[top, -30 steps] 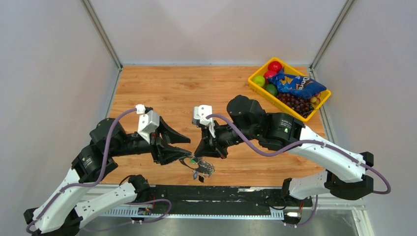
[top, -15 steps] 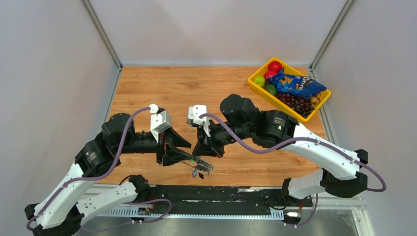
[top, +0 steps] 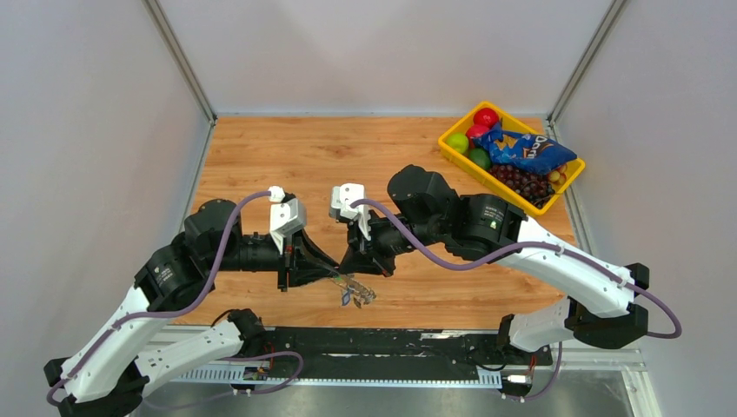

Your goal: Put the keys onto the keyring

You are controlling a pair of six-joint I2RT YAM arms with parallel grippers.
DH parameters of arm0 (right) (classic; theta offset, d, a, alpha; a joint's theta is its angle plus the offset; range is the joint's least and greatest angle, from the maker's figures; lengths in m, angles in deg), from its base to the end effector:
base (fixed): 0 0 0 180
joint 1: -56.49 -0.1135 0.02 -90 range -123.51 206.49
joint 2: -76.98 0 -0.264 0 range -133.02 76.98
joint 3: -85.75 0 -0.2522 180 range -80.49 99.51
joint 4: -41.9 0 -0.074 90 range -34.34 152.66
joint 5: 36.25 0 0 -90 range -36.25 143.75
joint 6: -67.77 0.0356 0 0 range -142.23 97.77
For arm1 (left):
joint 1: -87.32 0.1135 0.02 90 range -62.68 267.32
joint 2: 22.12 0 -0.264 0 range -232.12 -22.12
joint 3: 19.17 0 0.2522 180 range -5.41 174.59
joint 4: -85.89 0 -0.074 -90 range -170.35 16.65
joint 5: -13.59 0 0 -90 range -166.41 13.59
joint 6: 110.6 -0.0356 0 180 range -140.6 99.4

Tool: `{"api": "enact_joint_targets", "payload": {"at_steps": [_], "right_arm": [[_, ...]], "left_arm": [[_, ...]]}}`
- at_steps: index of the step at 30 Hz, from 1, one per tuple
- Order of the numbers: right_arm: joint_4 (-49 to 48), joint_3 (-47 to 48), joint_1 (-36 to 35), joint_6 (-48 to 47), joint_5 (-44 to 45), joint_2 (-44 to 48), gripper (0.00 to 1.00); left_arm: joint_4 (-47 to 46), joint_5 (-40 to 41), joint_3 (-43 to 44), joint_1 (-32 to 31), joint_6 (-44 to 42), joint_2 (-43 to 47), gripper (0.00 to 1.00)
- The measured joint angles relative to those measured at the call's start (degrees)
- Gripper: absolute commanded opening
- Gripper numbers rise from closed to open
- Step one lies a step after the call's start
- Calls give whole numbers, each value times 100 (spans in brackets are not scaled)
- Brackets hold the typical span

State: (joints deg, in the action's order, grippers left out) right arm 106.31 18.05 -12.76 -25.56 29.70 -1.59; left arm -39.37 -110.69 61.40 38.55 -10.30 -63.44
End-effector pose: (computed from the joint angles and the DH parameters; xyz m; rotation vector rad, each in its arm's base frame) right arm 0.0817 0.2567 0.4580 -1.5500 1.6502 1.0980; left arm 0.0618 -0.1010 0.4198 1.0661 1.6777 -1.2448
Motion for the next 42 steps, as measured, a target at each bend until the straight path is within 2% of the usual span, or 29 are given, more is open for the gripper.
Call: {"api": "enact_joint_targets", "payload": {"at_steps": [3,7,15,16,19,24,29,42], "right_arm": [[0,0,0,0,0,0,0],[2,0,2,-2,0,0,0],[9,0,7,-2,26,20,0],[9,-2,7,-4,42,33,0],[7,-22,7,-13,68,85,0],[7,-28,7,-50,98,188,0],[0,-55,7,-83,101,282,0],[7,-164,7,-83,103,286,0]], "left_arm": [[-7,-17,0,0,0,-2,20],[-35,-57,0,0,11,-2,2],[-111,-90,0,0,4,-7,0],[-136,-98,0,0,7,-13,1],[-219,-129,0,0,7,-42,18],[-354,-173,42,0,24,-136,35],[-361,-181,146,0,22,-240,38],[-444,-223,501,0,-39,-317,37]]}}
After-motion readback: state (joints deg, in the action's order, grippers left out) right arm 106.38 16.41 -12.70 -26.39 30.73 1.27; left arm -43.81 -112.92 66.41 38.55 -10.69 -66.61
